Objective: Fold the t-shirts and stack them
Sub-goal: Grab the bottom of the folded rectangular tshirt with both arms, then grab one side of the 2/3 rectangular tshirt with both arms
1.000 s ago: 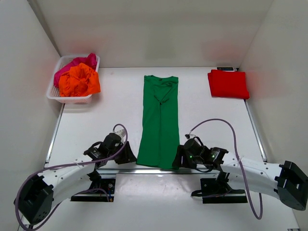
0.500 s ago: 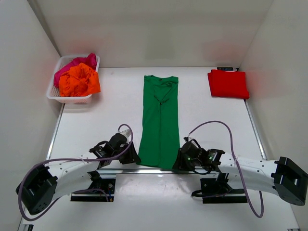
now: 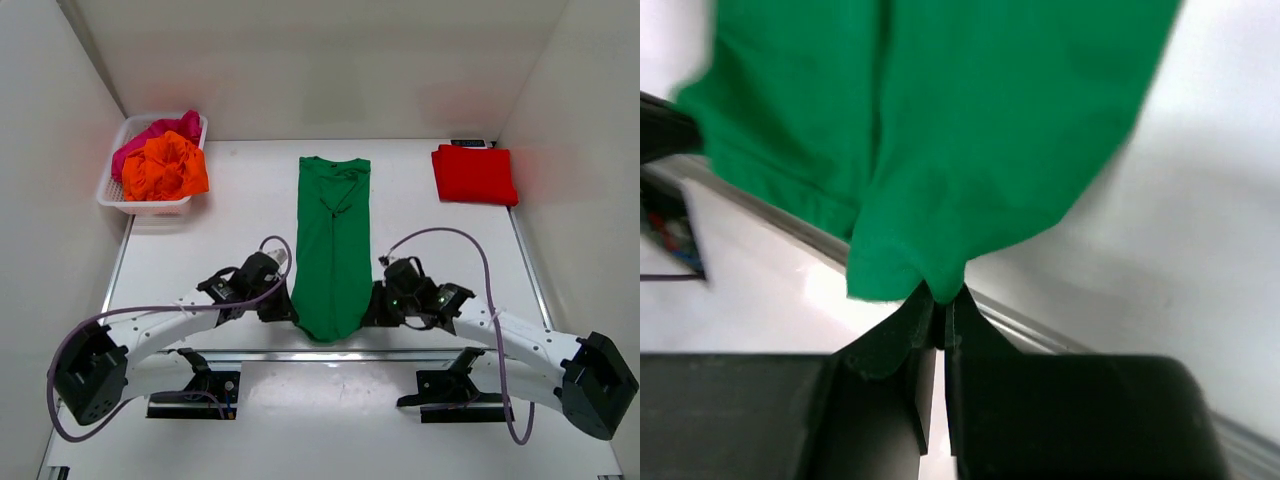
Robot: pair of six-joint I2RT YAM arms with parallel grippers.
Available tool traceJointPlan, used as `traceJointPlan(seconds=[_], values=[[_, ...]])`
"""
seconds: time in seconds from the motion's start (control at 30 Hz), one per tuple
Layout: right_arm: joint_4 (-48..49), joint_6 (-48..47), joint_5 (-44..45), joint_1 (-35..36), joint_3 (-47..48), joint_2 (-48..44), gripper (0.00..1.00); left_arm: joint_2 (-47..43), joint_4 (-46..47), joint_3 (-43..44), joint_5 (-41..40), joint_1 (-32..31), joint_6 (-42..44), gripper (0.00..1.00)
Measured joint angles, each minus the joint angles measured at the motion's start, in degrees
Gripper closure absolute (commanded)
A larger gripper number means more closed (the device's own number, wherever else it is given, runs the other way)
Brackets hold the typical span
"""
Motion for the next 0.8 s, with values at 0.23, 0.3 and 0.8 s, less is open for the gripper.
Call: traceJointPlan(seconds=[0.23,0.3,0.8], values=[[-3.56,-15.04,-9.29,-14.99,13.14,5.22,1.00,5.35,-1.90,9.60,1.68,6.60,4.04,1.00],[-4.00,-18.32,-11.13,-17.73,15.82,7.50,1.00,7.52,-2.01,11.96,1.99,8.46,4.96,1.00],[-5.03,-29.86,-17.09,-25.94,23.50,21.27,1.00,20.90,0.83,21.97,4.92,18.69,8.17,1.00]])
